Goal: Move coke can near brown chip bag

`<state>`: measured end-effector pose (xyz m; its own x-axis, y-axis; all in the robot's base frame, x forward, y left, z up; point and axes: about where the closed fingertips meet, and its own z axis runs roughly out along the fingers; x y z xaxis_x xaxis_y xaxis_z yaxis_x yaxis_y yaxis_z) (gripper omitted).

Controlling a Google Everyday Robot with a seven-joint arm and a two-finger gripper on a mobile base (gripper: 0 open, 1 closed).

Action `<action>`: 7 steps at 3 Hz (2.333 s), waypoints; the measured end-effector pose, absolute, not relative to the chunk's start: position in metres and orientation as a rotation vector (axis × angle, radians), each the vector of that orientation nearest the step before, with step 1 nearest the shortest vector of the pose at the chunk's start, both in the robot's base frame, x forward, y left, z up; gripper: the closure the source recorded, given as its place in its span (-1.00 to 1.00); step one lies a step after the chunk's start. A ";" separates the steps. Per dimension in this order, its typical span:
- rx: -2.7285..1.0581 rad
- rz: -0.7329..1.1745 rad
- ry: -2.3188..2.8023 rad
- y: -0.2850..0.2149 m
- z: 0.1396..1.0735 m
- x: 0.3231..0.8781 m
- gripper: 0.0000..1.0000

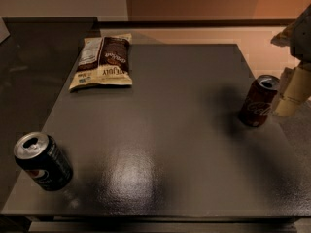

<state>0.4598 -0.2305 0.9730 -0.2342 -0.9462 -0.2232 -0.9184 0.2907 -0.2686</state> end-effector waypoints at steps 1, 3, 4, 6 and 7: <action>-1.634 -0.076 2.229 -0.249 0.966 0.482 -1.00; -1.544 0.116 2.198 -0.273 0.958 0.504 -1.00; -1.502 0.215 2.179 -0.280 0.944 0.505 -1.00; -1.427 0.314 2.110 -0.286 0.915 0.506 -1.00; -1.405 0.378 2.072 -0.283 0.904 0.507 -1.00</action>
Offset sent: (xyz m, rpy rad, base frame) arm 0.0578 -0.0535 -0.0131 0.2080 0.0065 -0.0616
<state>0.5065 -0.2829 0.9040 -0.2596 -0.7409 -0.6194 -0.9119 0.3992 -0.0954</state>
